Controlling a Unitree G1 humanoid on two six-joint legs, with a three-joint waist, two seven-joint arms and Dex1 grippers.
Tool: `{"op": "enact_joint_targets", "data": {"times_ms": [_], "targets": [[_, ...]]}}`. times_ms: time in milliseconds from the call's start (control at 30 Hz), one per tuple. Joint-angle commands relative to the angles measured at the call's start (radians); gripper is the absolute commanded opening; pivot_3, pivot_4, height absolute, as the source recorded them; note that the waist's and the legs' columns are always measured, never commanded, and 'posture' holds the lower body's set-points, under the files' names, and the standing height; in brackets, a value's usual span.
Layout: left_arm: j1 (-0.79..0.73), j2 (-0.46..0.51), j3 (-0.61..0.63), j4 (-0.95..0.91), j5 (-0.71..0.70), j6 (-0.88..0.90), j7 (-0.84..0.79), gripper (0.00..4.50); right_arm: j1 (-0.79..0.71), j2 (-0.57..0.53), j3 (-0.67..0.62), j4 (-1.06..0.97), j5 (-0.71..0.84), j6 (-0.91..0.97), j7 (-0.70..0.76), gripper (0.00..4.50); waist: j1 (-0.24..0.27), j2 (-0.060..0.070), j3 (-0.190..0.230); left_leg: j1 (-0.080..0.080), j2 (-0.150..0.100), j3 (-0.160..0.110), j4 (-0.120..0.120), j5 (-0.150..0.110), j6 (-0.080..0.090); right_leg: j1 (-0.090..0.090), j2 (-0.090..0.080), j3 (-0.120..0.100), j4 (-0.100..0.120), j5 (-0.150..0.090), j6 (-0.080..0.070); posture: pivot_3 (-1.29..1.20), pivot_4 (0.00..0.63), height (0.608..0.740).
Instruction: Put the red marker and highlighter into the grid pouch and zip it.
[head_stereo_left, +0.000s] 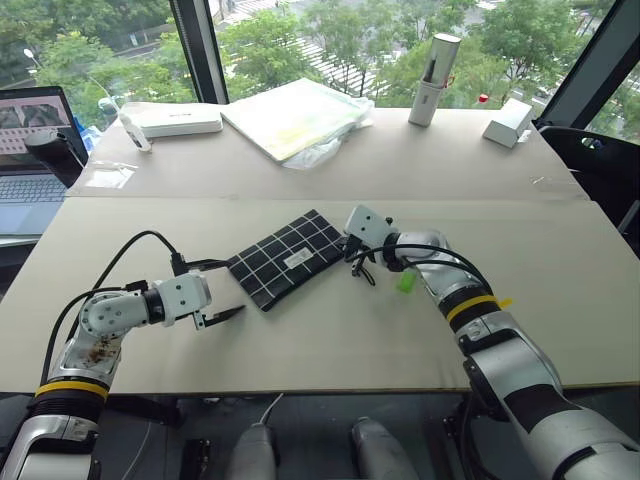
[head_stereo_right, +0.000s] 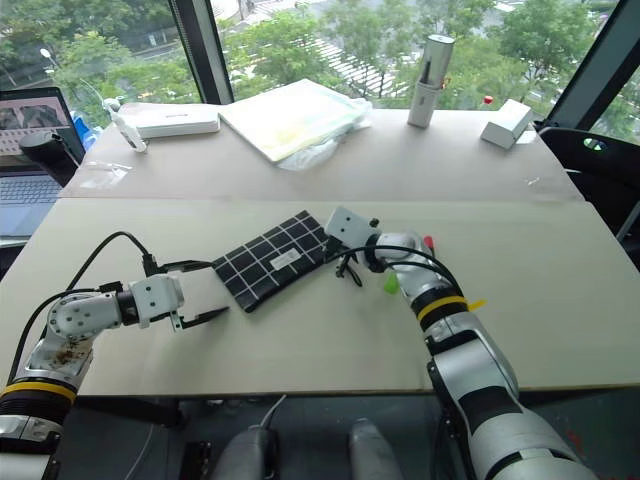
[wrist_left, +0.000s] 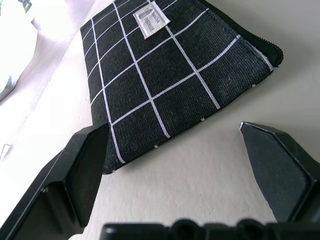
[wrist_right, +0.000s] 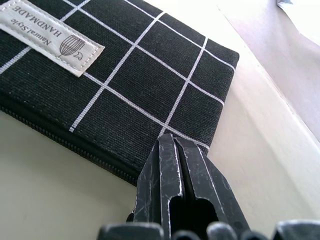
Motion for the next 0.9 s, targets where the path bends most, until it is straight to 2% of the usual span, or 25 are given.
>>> {"op": "enact_joint_targets", "data": {"times_ms": [33,433,900], "targets": [[0.01,-0.026,-0.056,-0.006,0.034,-0.008,-0.007,4.5,0.011,-0.029,0.032,0.028,-0.062,-0.028,-0.012,0.05,0.004,0.0,0.0,0.0,0.0,0.0,0.001,0.0,0.0,0.0,0.0,0.0,0.0,0.0,0.0,0.0,0.15,0.74],[-0.078,-0.114,-0.163,0.131,0.24,-0.18,0.158,4.5,0.007,-0.016,0.029,0.023,-0.064,-0.038,0.001,0.05,0.023,0.009,-0.009,0.001,-0.001,-0.002,0.004,0.0,0.0,0.005,-0.002,-0.003,0.0,0.0,0.0,0.0,0.15,0.74],[-0.221,-0.187,-0.246,0.256,0.322,-0.252,0.24,4.5,-0.002,-0.008,0.018,0.046,-0.062,-0.044,-0.009,0.05,0.039,0.012,-0.011,0.012,-0.002,-0.004,0.005,0.0,0.0,0.018,-0.002,-0.006,-0.003,0.0,0.001,0.0,0.15,0.74]]}}
